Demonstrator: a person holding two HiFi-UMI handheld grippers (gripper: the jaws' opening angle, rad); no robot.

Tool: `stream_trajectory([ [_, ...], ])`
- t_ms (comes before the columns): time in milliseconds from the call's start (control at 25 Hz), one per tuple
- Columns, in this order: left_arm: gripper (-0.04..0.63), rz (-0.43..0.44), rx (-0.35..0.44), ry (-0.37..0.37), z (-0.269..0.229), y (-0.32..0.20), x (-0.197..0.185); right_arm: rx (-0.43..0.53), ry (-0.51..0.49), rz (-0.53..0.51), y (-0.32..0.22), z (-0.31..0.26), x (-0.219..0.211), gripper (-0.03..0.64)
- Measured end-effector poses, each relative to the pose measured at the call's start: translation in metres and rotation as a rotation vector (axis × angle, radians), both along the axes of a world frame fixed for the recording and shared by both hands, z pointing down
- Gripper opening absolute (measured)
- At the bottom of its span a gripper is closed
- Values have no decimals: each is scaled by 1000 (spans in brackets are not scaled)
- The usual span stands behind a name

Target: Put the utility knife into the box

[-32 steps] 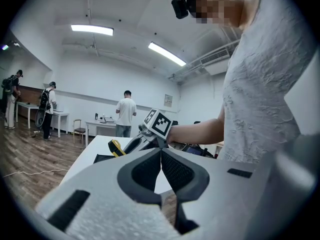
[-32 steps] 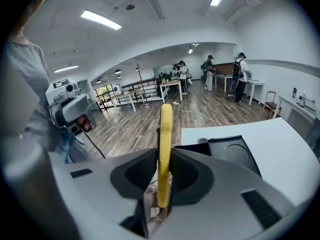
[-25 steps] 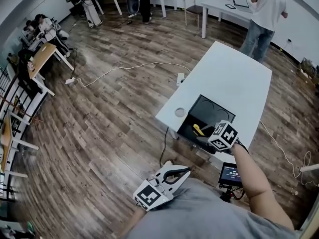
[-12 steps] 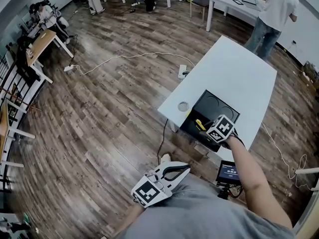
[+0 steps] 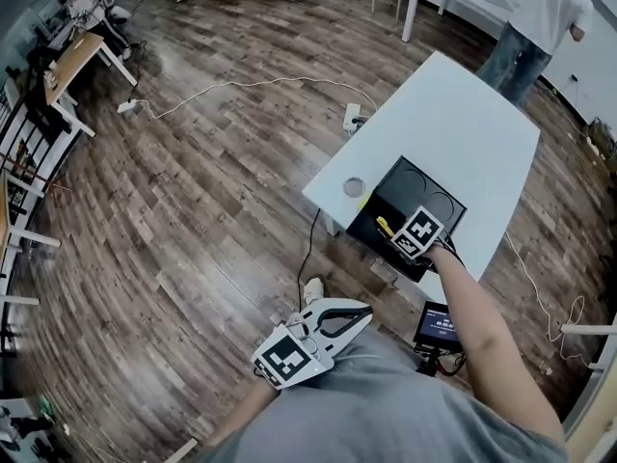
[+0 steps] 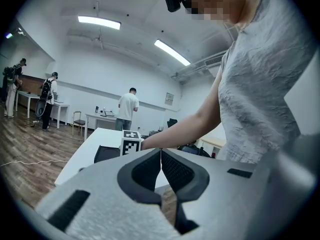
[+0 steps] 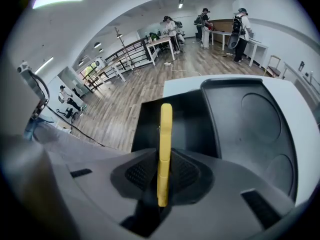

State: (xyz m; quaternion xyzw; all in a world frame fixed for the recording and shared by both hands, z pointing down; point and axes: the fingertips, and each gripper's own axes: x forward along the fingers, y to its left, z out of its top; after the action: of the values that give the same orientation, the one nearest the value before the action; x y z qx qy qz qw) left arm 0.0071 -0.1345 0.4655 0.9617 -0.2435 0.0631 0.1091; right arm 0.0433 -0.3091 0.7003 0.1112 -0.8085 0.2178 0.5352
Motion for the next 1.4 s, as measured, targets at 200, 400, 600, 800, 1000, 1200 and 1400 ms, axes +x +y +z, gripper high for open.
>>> stream_trajectory([
  [200, 18, -5, -5, 3, 0, 1, -2, -23, 39, -2, 4, 14, 3, 89],
  [400, 18, -1, -14, 9, 0, -3, -2, -38, 59, -7, 3, 20, 2, 89],
  [600, 18, 11, -18, 13, 1, -2, 1, -33, 69, -16, 5, 25, 2, 91],
  [800, 18, 18, -24, 16, 2, -5, 4, -28, 52, 4, 2, 25, 2, 91],
  [1000, 18, 23, -28, 14, 4, -5, 5, -53, -9, 49, 3, 21, -4, 91],
  [1200, 18, 22, -33, 13, 4, -8, 10, -51, -16, 39, 4, 20, -5, 91],
  [1400, 18, 26, -37, 11, 5, -11, 16, -49, -45, 29, 1, 16, -7, 91],
])
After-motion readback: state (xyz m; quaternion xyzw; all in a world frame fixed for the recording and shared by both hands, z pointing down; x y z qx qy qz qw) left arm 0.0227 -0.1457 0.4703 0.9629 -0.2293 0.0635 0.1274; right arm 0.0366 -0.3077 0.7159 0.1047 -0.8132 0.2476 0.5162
